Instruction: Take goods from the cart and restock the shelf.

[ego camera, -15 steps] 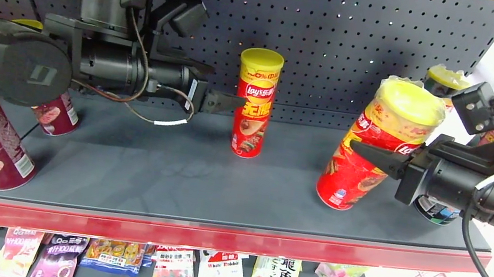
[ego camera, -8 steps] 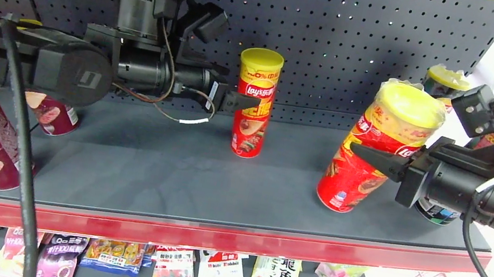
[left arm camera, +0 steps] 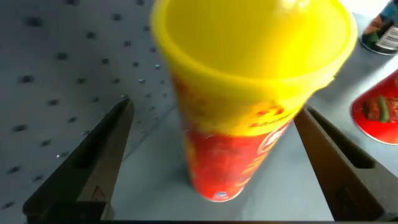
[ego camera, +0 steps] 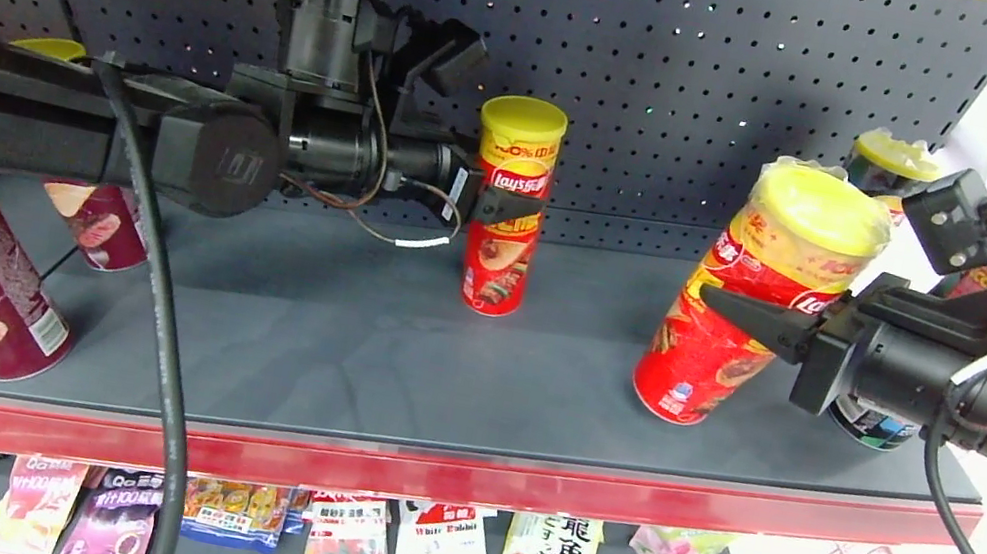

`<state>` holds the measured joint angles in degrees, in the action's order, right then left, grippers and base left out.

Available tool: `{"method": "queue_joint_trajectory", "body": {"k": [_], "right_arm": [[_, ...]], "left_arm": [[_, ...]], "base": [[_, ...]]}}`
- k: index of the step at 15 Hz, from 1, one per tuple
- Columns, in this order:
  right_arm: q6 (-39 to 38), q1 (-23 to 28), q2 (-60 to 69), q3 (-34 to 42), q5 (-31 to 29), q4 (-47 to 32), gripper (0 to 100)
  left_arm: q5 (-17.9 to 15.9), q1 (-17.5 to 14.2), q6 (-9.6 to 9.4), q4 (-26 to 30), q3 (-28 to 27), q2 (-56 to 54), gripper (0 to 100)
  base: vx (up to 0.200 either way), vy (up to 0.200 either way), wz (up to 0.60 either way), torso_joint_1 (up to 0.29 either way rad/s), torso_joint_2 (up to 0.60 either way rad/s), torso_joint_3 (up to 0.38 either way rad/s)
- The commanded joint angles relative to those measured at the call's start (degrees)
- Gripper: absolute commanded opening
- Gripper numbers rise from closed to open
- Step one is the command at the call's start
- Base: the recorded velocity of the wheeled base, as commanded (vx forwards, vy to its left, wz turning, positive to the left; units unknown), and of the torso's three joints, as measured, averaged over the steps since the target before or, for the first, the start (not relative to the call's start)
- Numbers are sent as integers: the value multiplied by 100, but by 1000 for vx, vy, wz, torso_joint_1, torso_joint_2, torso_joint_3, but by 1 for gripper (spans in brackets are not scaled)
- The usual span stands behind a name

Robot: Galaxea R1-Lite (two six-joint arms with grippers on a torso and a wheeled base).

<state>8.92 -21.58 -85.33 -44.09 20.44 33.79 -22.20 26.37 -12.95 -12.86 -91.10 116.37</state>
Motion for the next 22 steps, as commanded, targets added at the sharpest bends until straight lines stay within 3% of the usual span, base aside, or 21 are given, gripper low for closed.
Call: {"method": "queue_joint_trajectory", "body": {"k": [1,7,8,16,19,22], "right_arm": [[4,-4,-10,-3,3,5,0],[4,4,-10,-3,3,5,0],[4,57,-18,-3,3,-4,0],[4,145,-54,-12,21,-4,0],[4,163,-54,-29,21,5,0],[4,163,-80,-64,30,-4,0]], "left_arm": [[-4,79,3,3,-57,105,100],[31,105,3,12,-751,588,100],[93,114,3,3,-795,650,0],[58,290,99,47,-716,562,0],[67,536,556,47,-619,298,0],[58,800,653,38,-189,-18,0]], "base": [[0,0,0,0,0,0],[0,0,0,0,0,0],[0,0,0,0,0,0],[0,0,0,0,0,0],[0,0,0,0,0,0],[0,0,0,0,0,0]]}}
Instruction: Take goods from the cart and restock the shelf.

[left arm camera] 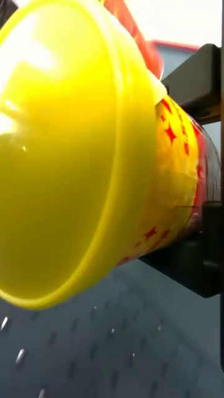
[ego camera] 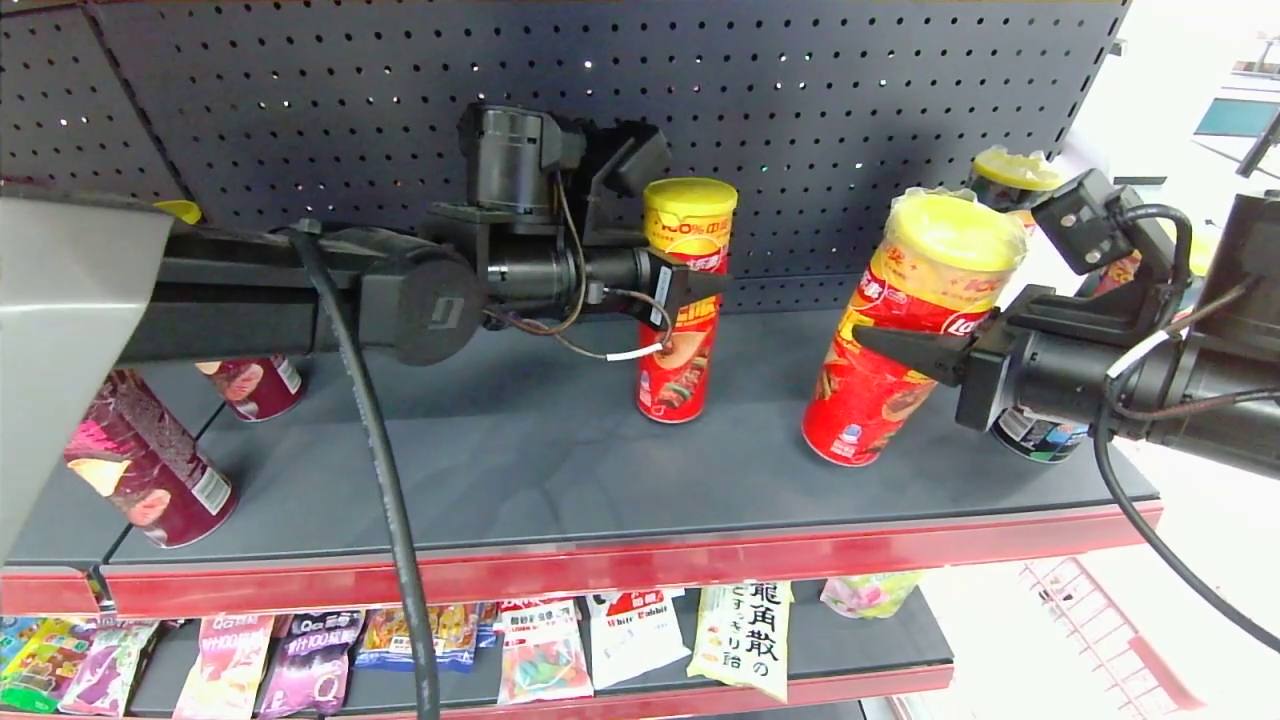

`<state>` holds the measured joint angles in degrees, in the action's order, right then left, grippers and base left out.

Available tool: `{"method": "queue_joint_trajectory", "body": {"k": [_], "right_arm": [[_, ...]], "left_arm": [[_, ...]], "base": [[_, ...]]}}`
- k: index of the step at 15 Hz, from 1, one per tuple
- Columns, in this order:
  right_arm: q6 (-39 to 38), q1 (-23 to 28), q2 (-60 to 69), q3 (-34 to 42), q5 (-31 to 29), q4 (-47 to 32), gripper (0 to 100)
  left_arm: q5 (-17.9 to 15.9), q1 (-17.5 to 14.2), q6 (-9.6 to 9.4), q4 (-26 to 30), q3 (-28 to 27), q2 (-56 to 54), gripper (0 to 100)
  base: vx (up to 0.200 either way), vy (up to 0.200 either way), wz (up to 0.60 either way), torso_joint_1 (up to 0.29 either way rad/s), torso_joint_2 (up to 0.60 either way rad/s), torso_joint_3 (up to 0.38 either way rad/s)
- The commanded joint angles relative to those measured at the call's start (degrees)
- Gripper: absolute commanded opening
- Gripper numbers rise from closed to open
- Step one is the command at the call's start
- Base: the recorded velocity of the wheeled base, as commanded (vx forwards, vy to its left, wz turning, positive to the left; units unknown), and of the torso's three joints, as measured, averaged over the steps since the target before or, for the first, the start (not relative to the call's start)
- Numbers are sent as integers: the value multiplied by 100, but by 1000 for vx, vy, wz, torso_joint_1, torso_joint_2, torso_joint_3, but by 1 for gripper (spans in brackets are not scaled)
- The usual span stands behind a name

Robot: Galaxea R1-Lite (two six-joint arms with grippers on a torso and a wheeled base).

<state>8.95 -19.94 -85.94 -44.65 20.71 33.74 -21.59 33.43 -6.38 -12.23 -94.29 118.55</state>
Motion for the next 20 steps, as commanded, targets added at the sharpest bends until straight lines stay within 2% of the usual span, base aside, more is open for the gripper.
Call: {"method": "queue_joint_trajectory", "body": {"k": [1,7,9,12,13,14,20], "right_arm": [[2,-1,-45,-35,3,9,0],[2,-1,-54,-26,3,9,0],[2,-1,-89,-35,3,1,0],[10,-1,-89,-43,3,1,0],[10,-1,-89,-43,3,1,0],[10,-10,-80,-43,-6,1,0],[19,-10,-28,-35,-15,1,0]], "left_arm": [[-3,191,5,-34,333,-394,0],[-30,393,14,-69,1361,-1036,0],[-47,463,14,-113,1906,-1344,0],[-38,577,31,-561,2425,-1493,0],[-38,577,31,-561,2425,-1493,0],[6,692,207,-570,2583,-1607,0],[50,692,216,-781,2794,-1607,0]], "base": [[0,0,0,0,0,0],[0,0,0,0,0,0],[0,0,0,0,0,0],[0,0,0,0,0,0],[0,0,0,0,0,0],[0,0,0,0,0,0],[0,0,0,0,0,0]]}}
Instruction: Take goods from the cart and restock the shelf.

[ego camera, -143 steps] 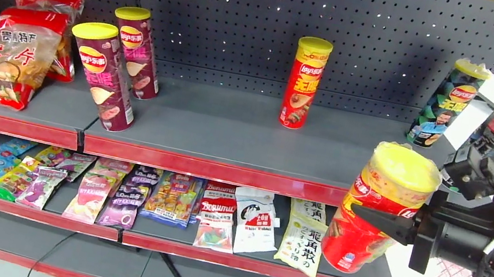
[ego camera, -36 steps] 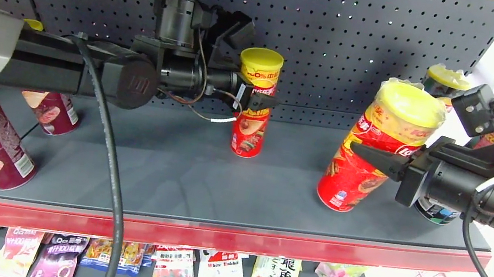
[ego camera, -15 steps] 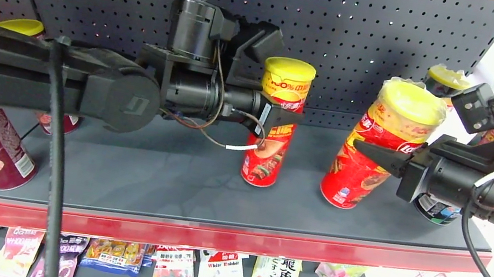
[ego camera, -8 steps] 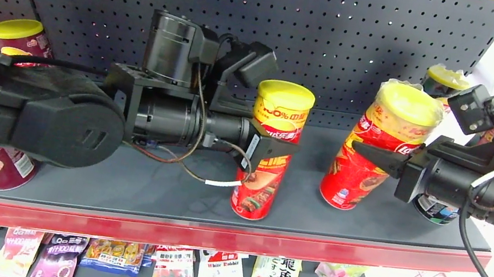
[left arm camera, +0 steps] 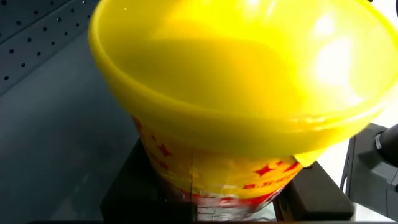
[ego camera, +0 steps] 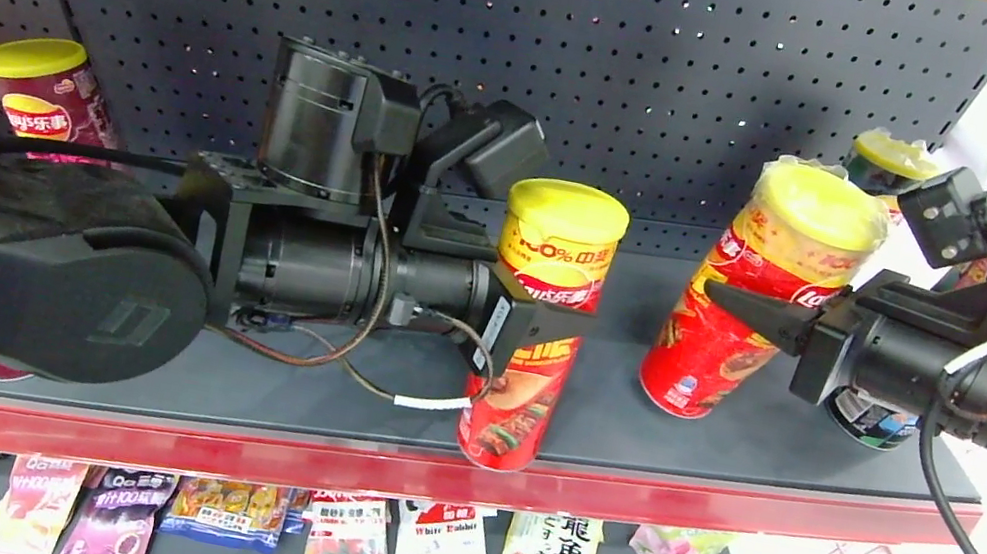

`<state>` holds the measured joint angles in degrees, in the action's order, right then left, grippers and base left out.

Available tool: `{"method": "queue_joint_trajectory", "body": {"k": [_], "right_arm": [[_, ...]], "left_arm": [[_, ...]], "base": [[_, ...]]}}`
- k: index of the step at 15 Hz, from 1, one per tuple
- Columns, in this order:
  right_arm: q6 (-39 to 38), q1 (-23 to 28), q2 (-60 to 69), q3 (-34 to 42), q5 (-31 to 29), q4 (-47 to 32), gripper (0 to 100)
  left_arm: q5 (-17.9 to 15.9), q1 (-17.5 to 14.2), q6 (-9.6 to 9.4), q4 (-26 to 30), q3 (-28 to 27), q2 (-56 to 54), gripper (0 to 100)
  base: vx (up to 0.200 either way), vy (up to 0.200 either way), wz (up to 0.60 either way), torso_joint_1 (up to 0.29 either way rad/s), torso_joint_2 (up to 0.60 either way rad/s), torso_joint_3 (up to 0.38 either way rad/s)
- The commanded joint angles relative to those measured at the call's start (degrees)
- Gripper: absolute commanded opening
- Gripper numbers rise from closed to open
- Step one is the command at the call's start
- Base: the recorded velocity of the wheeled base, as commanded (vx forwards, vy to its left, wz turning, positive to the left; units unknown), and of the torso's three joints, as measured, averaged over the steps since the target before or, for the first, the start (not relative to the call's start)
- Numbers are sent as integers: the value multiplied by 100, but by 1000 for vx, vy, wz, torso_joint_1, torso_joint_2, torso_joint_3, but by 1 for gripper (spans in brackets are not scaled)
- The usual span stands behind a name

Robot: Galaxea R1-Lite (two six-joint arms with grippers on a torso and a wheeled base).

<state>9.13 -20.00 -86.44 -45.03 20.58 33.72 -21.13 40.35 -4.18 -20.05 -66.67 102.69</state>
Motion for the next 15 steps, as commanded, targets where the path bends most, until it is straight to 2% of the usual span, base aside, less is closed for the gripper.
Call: {"method": "queue_joint_trajectory", "body": {"k": [1,4,5,12,14,15], "right_arm": [[1,-3,22,3,-1,3,0],[1,-3,13,12,-1,3,0],[1,-12,13,3,-1,3,0],[1,-21,22,21,-1,3,0],[1,-21,13,21,-1,3,0],[1,-21,13,12,-1,3,0]], "left_arm": [[38,-1,-4,-7,40,-21,0],[161,-54,-4,-280,128,31,0],[249,-54,31,-464,313,23,0],[285,-27,58,-667,462,-56,0],[399,-54,409,-667,172,-21,0],[425,-71,480,-667,75,-4,0]], "base": [[0,0,0,0,0,0],[0,0,0,0,0,0],[0,0,0,0,0,0],[0,0,0,0,0,0],[0,0,0,0,0,0],[0,0,0,0,0,0]]}}
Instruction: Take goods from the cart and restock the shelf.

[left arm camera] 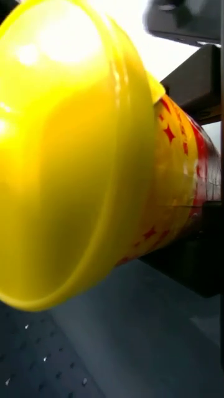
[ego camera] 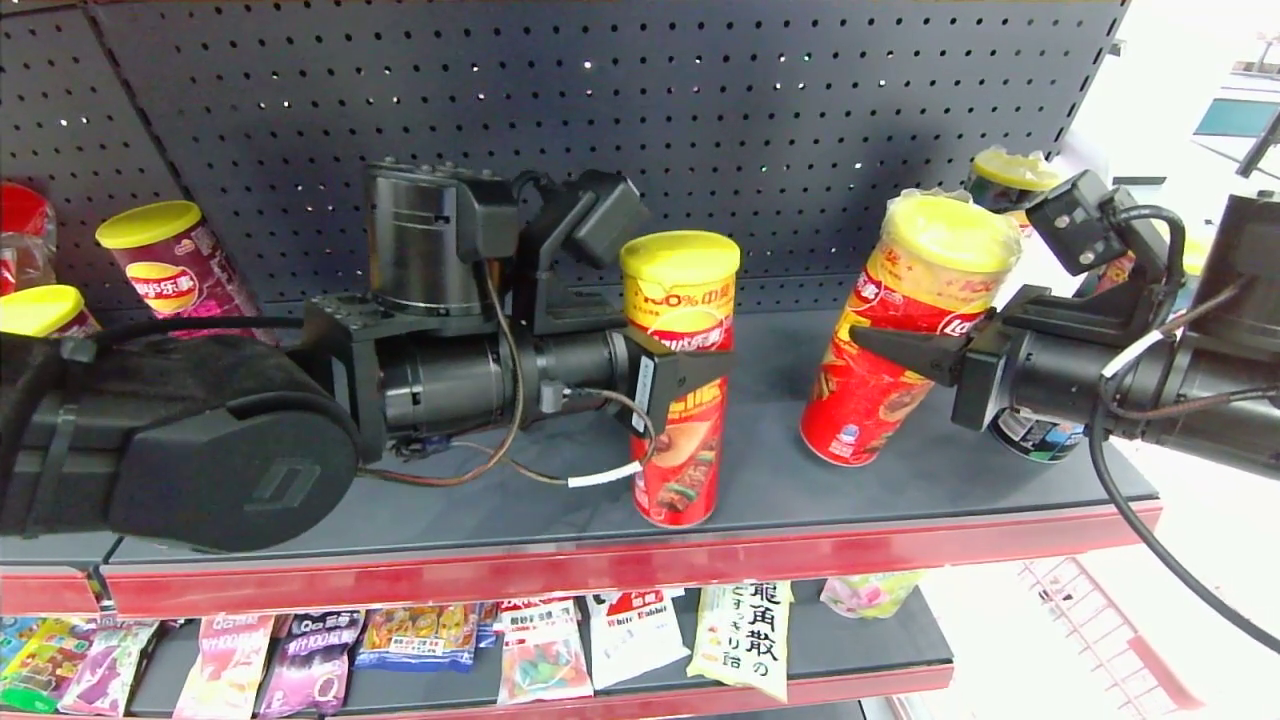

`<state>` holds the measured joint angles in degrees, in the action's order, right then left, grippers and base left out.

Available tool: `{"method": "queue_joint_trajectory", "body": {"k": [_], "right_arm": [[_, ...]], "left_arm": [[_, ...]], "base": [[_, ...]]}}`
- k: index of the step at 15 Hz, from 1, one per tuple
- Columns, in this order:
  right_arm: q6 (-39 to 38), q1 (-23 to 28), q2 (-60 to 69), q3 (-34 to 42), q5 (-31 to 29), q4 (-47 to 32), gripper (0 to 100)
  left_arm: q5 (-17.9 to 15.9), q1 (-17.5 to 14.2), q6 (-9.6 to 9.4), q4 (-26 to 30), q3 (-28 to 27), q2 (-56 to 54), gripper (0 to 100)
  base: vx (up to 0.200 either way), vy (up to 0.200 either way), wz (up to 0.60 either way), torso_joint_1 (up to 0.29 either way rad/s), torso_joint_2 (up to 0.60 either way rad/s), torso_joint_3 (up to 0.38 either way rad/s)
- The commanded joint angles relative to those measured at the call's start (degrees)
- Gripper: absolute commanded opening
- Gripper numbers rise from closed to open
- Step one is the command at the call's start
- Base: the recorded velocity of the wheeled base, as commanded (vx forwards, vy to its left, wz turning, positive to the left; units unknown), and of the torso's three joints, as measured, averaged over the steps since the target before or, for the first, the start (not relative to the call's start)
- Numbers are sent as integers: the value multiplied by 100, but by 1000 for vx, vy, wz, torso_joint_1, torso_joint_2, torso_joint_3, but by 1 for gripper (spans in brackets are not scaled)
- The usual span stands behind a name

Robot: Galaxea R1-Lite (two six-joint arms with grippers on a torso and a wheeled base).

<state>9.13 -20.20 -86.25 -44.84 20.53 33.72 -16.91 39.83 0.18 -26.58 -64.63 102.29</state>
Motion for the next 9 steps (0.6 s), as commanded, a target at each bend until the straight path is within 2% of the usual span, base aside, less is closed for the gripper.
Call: {"method": "queue_joint_trajectory", "body": {"k": [1,4,5,7,9], "right_arm": [[1,-2,-15,-8,4,3,0],[1,-2,-41,-25,4,3,0],[1,-10,-41,-25,4,3,0],[1,-10,-41,-16,4,3,0],[1,-10,-41,-16,4,3,0]], "left_arm": [[3,-80,34,-14,-155,54,0],[3,-98,8,-23,-67,80,0],[-5,-89,-36,-32,3,107,0],[3,-89,-238,-93,91,160,0],[3,-63,-247,-216,206,160,0]], "base": [[0,0,0,0,0,0],[0,0,0,0,0,0],[0,0,0,0,0,0],[0,0,0,0,0,0],[0,0,0,0,0,0]]}}
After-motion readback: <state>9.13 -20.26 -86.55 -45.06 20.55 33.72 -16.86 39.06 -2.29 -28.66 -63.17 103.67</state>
